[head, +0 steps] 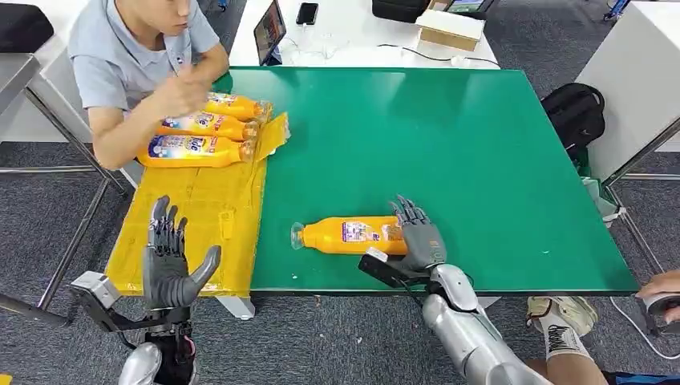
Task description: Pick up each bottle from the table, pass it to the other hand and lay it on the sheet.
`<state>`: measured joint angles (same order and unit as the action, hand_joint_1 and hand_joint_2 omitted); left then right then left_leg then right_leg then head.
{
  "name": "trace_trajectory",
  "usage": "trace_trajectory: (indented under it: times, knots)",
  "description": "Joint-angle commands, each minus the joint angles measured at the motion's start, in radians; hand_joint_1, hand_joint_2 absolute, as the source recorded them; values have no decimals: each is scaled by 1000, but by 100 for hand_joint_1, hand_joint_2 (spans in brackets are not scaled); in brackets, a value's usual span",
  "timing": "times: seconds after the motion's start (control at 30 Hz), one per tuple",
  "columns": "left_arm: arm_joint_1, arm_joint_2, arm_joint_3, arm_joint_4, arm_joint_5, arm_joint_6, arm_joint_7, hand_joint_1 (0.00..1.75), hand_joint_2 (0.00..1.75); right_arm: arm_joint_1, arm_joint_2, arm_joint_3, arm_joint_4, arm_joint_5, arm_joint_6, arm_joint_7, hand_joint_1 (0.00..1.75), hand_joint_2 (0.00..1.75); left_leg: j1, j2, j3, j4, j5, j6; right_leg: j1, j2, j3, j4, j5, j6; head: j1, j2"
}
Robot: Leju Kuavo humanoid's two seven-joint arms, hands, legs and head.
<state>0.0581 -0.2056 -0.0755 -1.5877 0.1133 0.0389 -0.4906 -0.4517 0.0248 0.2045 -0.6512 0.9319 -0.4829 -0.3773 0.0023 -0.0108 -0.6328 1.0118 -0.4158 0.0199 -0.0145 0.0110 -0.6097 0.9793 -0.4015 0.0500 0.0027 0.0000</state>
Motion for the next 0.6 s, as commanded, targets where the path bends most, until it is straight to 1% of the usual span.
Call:
trace_trajectory:
  times: [0.03,0.1,0.13,0.17,0.2,0.27,0.3,0.33,0.37,0.43,0.47,0.5,0.53,0.57,0.6]
  knots:
    - [-35,32,-19,73,4,-11,16,0,175,-82,-4,45,143,26,69,33,0,175,0,1,7,-1,-3,-1,1,-1,7,0,-3,-2,0,0]
    - [-32,35,-21,71,7,-20,20,0,175,-90,-11,63,153,41,86,48,0,175,0,1,3,-1,-1,-1,0,0,3,-1,-1,-1,0,0]
    - [-31,36,-21,71,9,-24,22,0,175,-94,-12,63,159,38,97,52,0,175,0,1,7,-1,-2,-1,1,-1,6,-1,-2,-2,0,0]
    - [-31,36,-21,71,9,-24,22,0,175,-94,-12,63,159,38,97,52,0,175,0,1,5,-1,-1,-1,1,-1,5,-1,-1,-2,0,0]
    - [-31,36,-21,71,9,-24,22,0,175,-94,-12,63,159,38,97,52,0,175,0,1,7,-1,-2,-1,1,-1,7,-1,-2,-2,0,0]
    - [-31,36,-21,71,9,-24,22,0,175,-94,-12,63,159,38,97,52,0,175,0,0,3,-1,-1,-1,1,-1,3,-1,-1,-1,0,0]
    - [-31,36,-21,71,9,-24,22,0,175,-94,-12,63,159,38,97,52,0,175,0,0,6,-1,-1,-1,1,-2,6,-1,-2,-2,0,0]
    - [-31,36,-21,71,9,-24,22,0,175,-94,-12,63,159,38,97,52,0,175,0,1,5,-1,-1,-1,1,-1,5,-1,-1,-2,0,0]
    - [-35,34,-22,79,9,-25,23,0,175,-104,-15,76,174,50,111,67,0,175,0,1,7,-1,-2,-1,1,-1,7,-1,-2,-2,0,0]
    - [-42,34,-24,93,10,-31,26,0,175,-122,-15,84,200,45,153,76,0,175,0,1,4,-1,-1,-1,0,-1,3,-1,-1,-1,0,0]
    - [-47,34,-26,99,18,-39,29,0,175,-126,-16,87,207,43,156,71,0,175,0,1,7,-1,-2,-1,0,-1,6,-1,-2,-2,0,0]
    - [-54,32,-23,114,69,-74,59,0,175,-134,-21,92,224,45,153,75,0,175,0,0,5,-1,-1,-1,0,-1,4,-1,-1,-1,0,0]
    - [-57,31,-20,124,112,-99,86,0,175,-142,-27,105,240,52,161,77,0,175,0,1,8,-1,-2,-1,1,-2,7,-1,-2,-2,0,0]
    - [-61,33,-21,133,128,-109,92,0,175,-151,-34,113,256,51,184,74,0,175,0,0,6,-1,-1,-1,0,-2,6,-1,-1,-2,0,0]
    - [-63,35,-21,139,129,-109,92,0,175,-156,-42,118,263,52,194,67,7,175,0,0,9,-1,-2,-1,1,-3,8,-1,-2,-2,0,0]
